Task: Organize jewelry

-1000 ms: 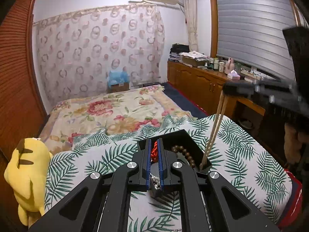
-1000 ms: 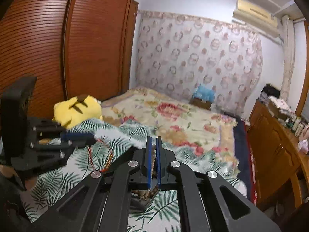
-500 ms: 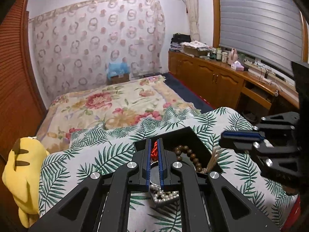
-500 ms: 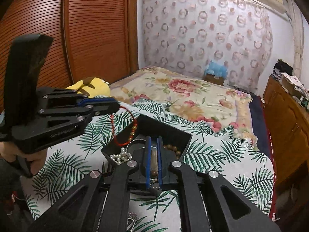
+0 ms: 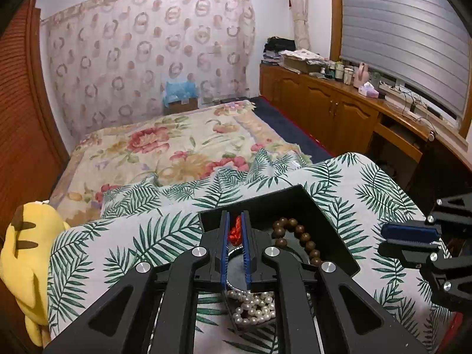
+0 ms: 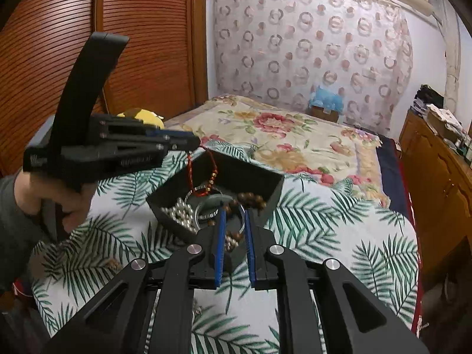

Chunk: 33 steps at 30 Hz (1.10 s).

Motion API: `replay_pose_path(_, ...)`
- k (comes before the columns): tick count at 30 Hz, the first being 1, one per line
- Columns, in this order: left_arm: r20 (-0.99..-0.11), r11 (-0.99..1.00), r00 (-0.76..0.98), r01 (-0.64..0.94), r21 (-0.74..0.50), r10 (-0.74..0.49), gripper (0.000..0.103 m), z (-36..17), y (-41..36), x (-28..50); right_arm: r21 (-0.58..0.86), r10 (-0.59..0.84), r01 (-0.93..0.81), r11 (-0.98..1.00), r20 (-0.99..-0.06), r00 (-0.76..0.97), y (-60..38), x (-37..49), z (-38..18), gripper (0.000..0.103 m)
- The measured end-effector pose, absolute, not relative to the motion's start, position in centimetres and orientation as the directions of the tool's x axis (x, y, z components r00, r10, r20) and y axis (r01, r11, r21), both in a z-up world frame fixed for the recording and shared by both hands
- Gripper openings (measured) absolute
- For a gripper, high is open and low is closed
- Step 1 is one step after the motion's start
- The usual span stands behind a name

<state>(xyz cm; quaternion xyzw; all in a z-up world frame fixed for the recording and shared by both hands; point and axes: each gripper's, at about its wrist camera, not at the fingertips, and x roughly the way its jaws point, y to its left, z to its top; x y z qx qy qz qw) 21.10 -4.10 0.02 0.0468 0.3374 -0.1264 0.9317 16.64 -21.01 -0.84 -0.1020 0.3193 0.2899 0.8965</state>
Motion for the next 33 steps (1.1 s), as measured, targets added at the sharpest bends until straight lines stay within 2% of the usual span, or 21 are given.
replay_pose_path(1,-0.644,0.963,0.738,0.27,0.003,-0.205,0.009,-0.1,-4.1,21.1,0.006,0.455,-0.584,0.811,-0.634,0.626,-21.2,16.4,-1.0,0.015)
replay_pose_path(3,-0.646,0.963,0.736,0.268,0.008,-0.2,0.025,-0.3,-4.1,21.0,0.018,0.456,-0.582,0.813,-0.641,0.617,-21.6,15.9,-1.5,0.015)
replay_pose_path(4,-0.645,0.963,0.736,0.271,0.006,-0.204,0.029,-0.5,-4.1,20.7,0.025,0.459,-0.583,0.812,-0.646,0.611,-21.8,15.5,-1.9,0.015)
replay_pose_path(6,-0.643,0.961,0.738,0.276,0.01,-0.205,0.033,-0.7,-4.1,20.1,0.036,0.465,-0.589,0.807,-0.654,0.597,-22.0,14.7,-2.7,0.016)
replay_pose_path(9,-0.642,0.959,0.739,0.282,0.018,-0.205,0.041,-1.0,-3.9,18.9,0.048,0.473,-0.597,0.801,-0.663,0.58,-22.0,13.6,-3.6,0.035)
replay_pose_path(14,-0.647,0.955,0.732,0.296,0.017,-0.215,0.064,-1.9,-3.6,16.9,0.084,0.493,-0.611,0.787,-0.681,0.541,-21.7,12.2,-5.2,0.041)
replay_pose_path(17,-0.66,0.951,0.719,0.308,0.019,-0.219,0.074,-2.8,-3.6,16.1,0.091,0.494,-0.624,0.776,-0.702,0.513,-21.1,11.7,-6.3,0.046)
replay_pose_path(20,-0.674,0.95,0.703,0.312,0.006,-0.227,0.079,-3.7,-3.2,15.3,0.089,0.493,-0.635,0.767,-0.715,0.496,-20.5,11.2,-7.0,0.052)
replay_pose_path(27,-0.703,0.949,0.669,0.313,-0.028,-0.241,0.081,-5.6,-2.4,13.5,0.066,0.479,-0.656,0.752,-0.738,0.475,-19.7,9.8,-7.9,0.052)
replay_pose_path(29,-0.707,0.948,0.663,0.318,-0.031,-0.245,0.081,-6.0,-2.5,12.9,0.058,0.476,-0.659,0.75,-0.739,0.477,-19.6,9.5,-8.0,0.045)
replay_pose_path(31,-0.71,0.947,0.658,0.318,-0.04,-0.251,0.081,-6.4,-2.4,12.4,0.06,0.479,-0.661,0.748,-0.737,0.476,-19.6,9.3,-7.9,0.029)
replay_pose_path(33,-0.712,0.947,0.654,0.316,-0.05,-0.256,0.081,-6.7,-2.3,12.1,0.058,0.479,-0.663,0.746,-0.738,0.475,-19.5,9.4,-7.9,0.025)
